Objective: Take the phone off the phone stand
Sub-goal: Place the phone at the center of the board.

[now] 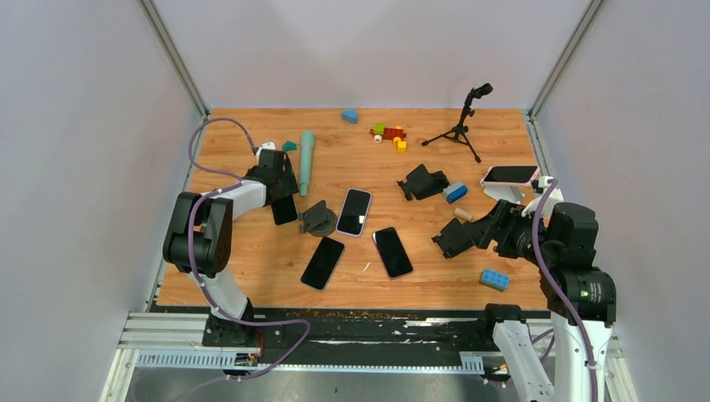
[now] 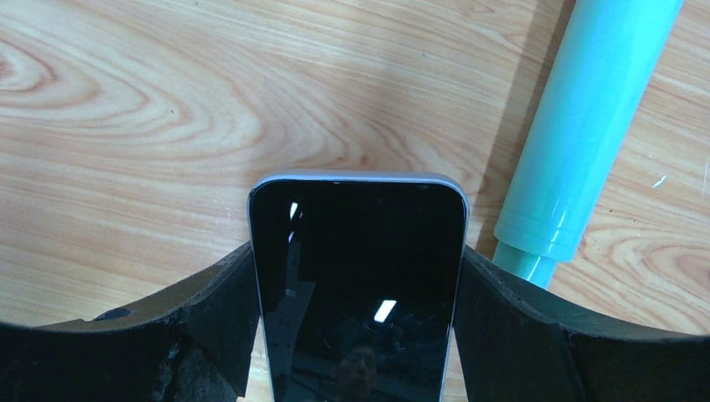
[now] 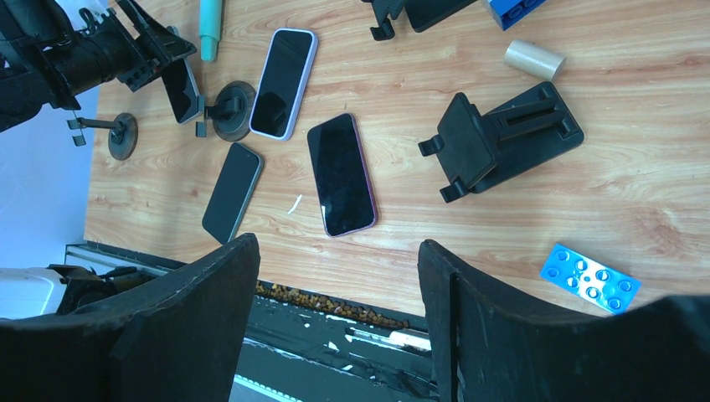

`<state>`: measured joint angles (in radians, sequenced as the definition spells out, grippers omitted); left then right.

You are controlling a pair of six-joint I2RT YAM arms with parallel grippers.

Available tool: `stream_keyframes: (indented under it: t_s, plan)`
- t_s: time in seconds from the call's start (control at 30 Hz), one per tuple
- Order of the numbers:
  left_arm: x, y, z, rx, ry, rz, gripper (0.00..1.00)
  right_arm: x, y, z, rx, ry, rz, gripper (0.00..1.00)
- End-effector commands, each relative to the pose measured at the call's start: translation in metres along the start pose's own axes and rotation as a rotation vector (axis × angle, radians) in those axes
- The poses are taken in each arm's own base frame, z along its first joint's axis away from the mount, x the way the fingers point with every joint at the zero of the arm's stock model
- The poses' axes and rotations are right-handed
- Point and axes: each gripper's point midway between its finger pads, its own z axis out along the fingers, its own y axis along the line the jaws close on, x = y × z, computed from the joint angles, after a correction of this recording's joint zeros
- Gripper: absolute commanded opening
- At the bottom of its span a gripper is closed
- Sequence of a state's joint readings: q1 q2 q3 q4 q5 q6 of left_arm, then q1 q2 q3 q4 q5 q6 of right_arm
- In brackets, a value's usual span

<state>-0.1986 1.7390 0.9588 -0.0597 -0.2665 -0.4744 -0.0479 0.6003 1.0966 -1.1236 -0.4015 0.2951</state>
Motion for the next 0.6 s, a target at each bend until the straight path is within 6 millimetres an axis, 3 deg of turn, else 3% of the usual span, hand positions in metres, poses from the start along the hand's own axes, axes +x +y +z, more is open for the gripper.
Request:
stream_keyframes:
  t_s: [0.0, 0.3, 0.43, 0.57]
  plan:
    - [0.001, -0.006, 0.004, 0.026, -0.016, -0.029, 0.55, -0.01, 0.005, 0.0, -0.018, -0.043, -0.008, 0.7]
    - [0.015, -0.007, 0.013, 0.031, 0.032, -0.017, 0.61, -0.01, 0.005, -0.002, -0.017, -0.044, -0.009, 0.7]
    - [0.015, -0.005, 0.013, 0.02, 0.038, -0.014, 0.73, -0.01, 0.006, -0.002, -0.019, -0.045, -0.008, 0.7]
    - [0.017, -0.004, 0.013, 0.014, 0.041, -0.017, 0.76, -0.011, 0.007, -0.003, -0.021, -0.045, -0.01, 0.7]
